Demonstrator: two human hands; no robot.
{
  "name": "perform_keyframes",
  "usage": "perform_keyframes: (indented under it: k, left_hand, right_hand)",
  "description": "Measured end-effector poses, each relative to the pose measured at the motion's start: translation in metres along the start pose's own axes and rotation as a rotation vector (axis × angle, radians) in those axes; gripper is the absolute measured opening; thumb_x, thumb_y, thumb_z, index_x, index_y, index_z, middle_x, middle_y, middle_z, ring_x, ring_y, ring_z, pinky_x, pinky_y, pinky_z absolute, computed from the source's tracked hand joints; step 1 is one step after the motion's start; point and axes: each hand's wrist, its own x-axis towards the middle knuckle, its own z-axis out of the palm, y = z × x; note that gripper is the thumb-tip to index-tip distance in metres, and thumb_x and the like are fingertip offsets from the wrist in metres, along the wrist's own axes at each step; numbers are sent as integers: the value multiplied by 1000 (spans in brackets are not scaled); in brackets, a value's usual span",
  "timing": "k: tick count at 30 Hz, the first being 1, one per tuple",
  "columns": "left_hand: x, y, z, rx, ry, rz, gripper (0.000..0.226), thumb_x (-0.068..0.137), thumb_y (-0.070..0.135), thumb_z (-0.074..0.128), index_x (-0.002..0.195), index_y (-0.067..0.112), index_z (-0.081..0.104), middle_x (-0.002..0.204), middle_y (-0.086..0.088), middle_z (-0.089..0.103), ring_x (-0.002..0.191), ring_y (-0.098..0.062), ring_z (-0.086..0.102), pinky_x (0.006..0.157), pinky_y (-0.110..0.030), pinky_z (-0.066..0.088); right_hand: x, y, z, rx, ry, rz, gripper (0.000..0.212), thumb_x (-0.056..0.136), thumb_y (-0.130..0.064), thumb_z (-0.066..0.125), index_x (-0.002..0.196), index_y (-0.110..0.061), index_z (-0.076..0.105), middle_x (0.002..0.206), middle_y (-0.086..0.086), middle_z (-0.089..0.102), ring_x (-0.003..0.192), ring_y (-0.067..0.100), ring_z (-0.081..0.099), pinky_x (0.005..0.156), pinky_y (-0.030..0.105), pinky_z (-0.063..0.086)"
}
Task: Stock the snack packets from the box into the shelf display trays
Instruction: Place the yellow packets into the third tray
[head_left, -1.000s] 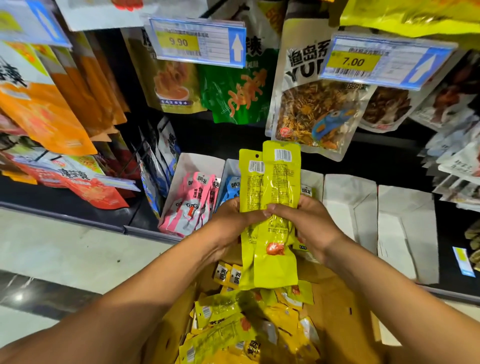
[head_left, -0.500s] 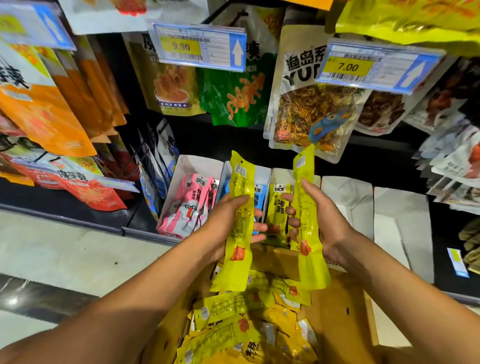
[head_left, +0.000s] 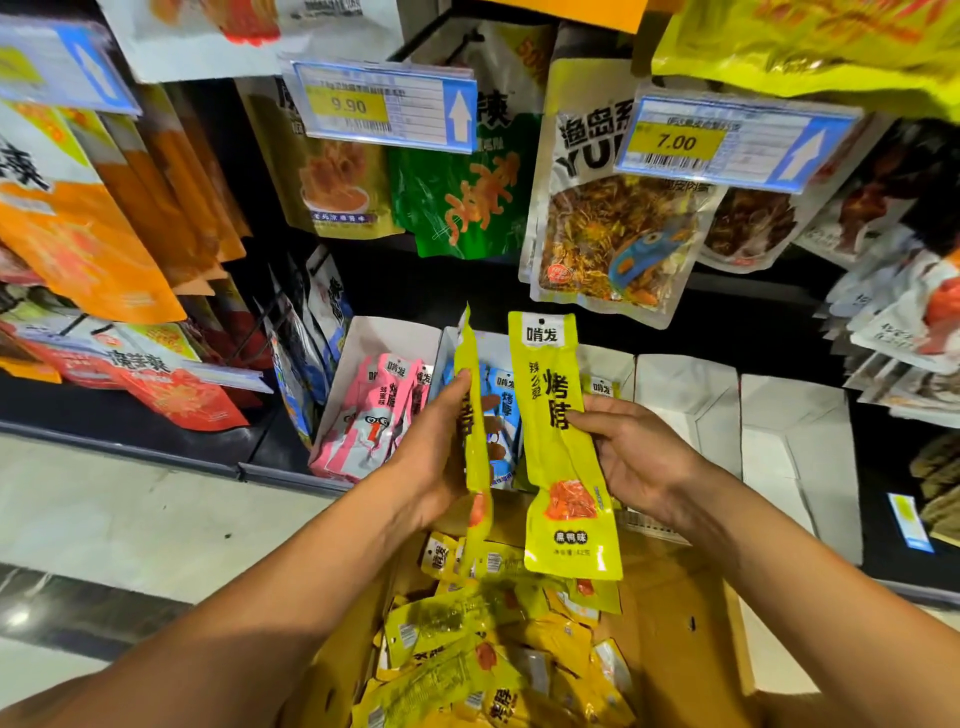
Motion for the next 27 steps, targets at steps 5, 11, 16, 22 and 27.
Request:
perform_keyframes:
  k: [5, 11, 16, 22, 27]
  left_hand:
    - [1, -2, 2, 122, 21, 70, 45, 95, 49, 66, 119, 12, 73, 117, -19, 74, 110, -39, 71, 96, -60, 56]
    - [6, -2, -2, 331, 163, 103, 38, 94, 32, 72, 122, 10, 58, 107, -17, 75, 88, -29, 75, 75, -49, 64]
    - [8, 3, -4, 426, 145, 95, 11, 99, 15, 62, 109, 15, 63, 98, -9, 75, 81, -24, 71, 65, -33, 54]
    - [17, 4, -13, 414, 136, 134, 20, 98, 14, 67, 118, 13, 71, 111, -4, 77, 88, -16, 70, 66, -28, 48]
    - [29, 4, -19, 394, 165, 138, 16, 98, 16, 68, 114, 17, 72, 106, -3, 78, 97, -22, 72, 74, -33, 53]
  right_hand:
    - [3, 3, -2, 27, -43, -17, 31, 101, -1, 49, 130, -5, 59, 122, 18, 69, 104, 28, 70, 78, 38, 62]
    - [11, 2, -24, -33, 178, -5, 17, 99, 1, 54, 108, -5, 66, 96, 13, 77, 78, 20, 74, 65, 33, 63]
    - [26, 11, -66, -88, 382, 32, 14, 99, 4, 52, 100, -7, 61, 78, 9, 75, 62, 15, 73, 53, 28, 60]
    - [67, 15, -87, -236, 517, 54, 12, 98, 4, 55, 96, -7, 57, 81, 12, 65, 43, 7, 63, 41, 20, 52]
    - [133, 30, -87, -329, 586, 74, 24, 96, 5, 58, 113, -11, 54, 75, 7, 54, 55, 14, 51, 42, 20, 46]
